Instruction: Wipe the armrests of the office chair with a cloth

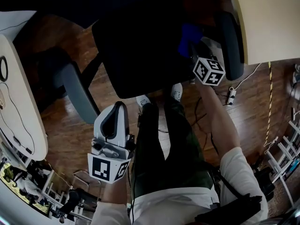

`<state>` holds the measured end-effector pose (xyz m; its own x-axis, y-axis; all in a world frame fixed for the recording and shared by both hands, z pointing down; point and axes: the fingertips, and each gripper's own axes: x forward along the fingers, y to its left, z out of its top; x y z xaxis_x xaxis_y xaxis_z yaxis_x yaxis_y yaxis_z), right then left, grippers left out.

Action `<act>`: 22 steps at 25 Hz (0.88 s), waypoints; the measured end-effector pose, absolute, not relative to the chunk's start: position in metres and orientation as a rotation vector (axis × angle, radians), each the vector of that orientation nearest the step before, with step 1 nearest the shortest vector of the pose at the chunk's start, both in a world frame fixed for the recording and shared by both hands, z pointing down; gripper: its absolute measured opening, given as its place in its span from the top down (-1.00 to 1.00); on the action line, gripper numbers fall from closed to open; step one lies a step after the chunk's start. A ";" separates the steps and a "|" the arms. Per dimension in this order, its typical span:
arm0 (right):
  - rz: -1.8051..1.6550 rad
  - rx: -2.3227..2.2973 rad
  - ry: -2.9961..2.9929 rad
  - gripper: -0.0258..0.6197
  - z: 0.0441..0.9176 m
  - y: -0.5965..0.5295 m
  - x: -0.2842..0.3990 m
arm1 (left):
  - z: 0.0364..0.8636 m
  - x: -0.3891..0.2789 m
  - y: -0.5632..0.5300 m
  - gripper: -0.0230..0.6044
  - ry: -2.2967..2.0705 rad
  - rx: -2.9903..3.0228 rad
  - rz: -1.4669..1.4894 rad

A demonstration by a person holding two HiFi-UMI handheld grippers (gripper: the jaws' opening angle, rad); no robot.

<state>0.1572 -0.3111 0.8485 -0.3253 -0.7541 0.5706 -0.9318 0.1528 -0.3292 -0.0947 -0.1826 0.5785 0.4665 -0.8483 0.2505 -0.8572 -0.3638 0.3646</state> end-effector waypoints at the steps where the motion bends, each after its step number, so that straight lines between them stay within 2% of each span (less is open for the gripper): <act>1: 0.909 1.621 -2.251 0.65 0.812 -0.298 0.147 | 0.568 -0.098 -0.180 0.88 -1.440 2.275 0.013; 5: 0.577 1.535 -2.678 0.65 0.596 -0.243 0.103 | 0.499 -0.112 -0.190 0.88 -1.576 2.353 -0.010; 8: 0.260 1.473 -2.893 0.64 0.425 -0.196 0.082 | 0.416 -0.119 -0.182 0.88 -1.637 2.422 -0.005; 10: 0.084 1.502 -2.914 0.65 0.346 -0.175 0.079 | 0.357 -0.119 -0.170 0.88 -1.636 2.487 -0.026; 12: -0.055 1.511 -2.939 0.64 0.295 -0.167 0.077 | 0.307 -0.118 -0.163 0.88 -1.647 2.567 -0.081; 15: -0.038 1.461 -3.021 0.64 0.256 -0.150 0.078 | 0.258 -0.118 -0.142 0.88 -1.699 2.627 -0.119; 22: -0.109 1.393 -3.053 0.63 0.213 -0.029 0.119 | 0.209 -0.088 -0.029 0.88 -1.773 2.615 -0.114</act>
